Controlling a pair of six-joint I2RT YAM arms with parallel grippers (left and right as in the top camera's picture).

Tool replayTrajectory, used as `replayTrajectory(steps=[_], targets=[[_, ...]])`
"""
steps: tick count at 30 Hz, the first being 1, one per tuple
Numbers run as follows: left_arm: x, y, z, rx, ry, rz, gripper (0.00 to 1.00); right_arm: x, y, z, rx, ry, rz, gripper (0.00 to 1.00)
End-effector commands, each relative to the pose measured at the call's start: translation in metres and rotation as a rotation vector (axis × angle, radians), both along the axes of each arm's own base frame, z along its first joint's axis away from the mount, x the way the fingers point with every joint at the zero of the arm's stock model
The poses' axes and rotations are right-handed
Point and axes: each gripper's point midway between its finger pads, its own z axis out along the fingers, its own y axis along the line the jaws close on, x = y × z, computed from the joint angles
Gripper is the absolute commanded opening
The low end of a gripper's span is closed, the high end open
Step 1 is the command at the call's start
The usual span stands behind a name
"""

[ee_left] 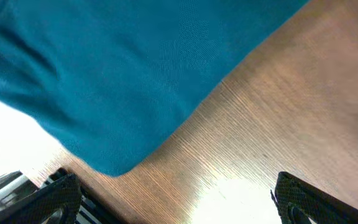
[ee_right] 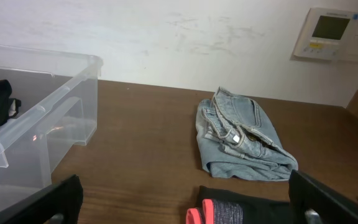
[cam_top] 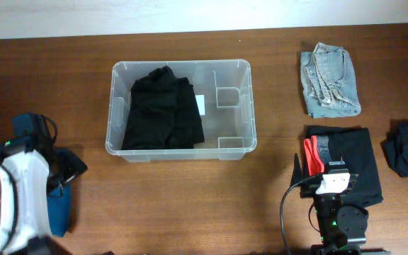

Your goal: Pack container

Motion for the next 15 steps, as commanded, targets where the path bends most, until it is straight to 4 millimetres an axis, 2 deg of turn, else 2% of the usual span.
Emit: replayTrajectory(steps=[1,6,9,11,15], targets=[[0.005,0.008,-0.012,0.029,0.039,-0.025,1.00,0.000,-0.002,-0.002,-0.005,0.001,-0.011,0.98],[0.032,0.021,-0.012,0.087,-0.045,-0.075,1.00,0.000,-0.002,-0.002,-0.004,0.001,-0.011,0.98],[0.058,0.030,-0.006,0.157,-0.081,-0.264,1.00,0.000,-0.002,-0.002,-0.004,0.001,-0.011,0.98],[0.071,0.027,-0.003,0.185,-0.074,-0.418,1.00,0.000,-0.002,-0.002,-0.004,0.001,-0.011,0.98],[0.082,0.036,0.015,0.383,0.043,-0.591,1.00,0.000,-0.002,-0.002,-0.004,0.001,-0.011,0.98]])
